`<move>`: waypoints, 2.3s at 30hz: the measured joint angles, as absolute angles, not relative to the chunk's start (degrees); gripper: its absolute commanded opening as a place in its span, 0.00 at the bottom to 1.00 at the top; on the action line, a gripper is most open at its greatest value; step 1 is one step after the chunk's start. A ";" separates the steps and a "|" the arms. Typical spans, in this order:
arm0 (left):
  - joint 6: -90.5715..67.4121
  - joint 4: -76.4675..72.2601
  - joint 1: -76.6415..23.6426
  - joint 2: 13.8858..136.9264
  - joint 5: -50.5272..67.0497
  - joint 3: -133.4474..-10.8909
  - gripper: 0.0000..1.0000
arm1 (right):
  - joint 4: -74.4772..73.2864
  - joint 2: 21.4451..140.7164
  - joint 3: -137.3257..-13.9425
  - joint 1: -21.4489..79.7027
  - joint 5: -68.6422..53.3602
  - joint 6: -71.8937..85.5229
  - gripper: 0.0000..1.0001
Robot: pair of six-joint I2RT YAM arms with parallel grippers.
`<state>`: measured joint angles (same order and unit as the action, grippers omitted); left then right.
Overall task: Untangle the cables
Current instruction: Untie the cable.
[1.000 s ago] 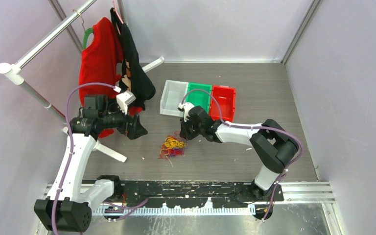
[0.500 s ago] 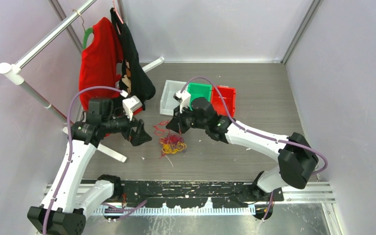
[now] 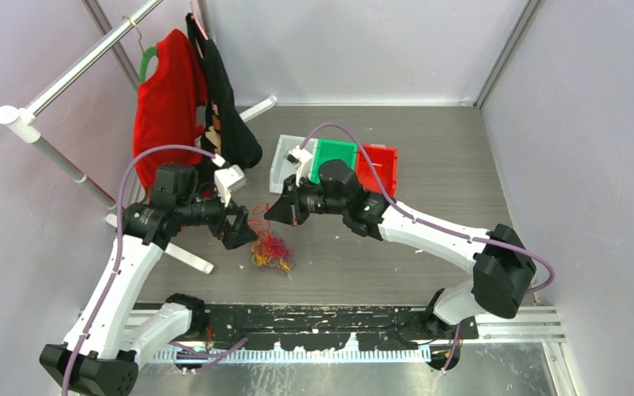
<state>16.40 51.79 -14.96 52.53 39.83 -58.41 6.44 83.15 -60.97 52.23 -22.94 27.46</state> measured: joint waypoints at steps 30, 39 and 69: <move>-7.94 32.25 -15.29 46.35 48.62 -51.62 0.06 | 16.80 78.98 -65.36 52.23 -29.41 40.07 0.08; -14.04 28.16 -15.27 44.40 49.19 -51.59 0.00 | 19.51 74.39 -59.94 52.23 -28.34 40.27 0.71; -25.32 24.58 -15.31 48.75 53.19 -68.99 0.00 | 31.70 83.59 -53.19 59.09 -17.26 21.17 0.64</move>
<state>-25.32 24.58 -15.31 48.75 53.19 -68.99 31.70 83.59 -53.19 59.09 -17.26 21.17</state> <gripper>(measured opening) 0.013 0.648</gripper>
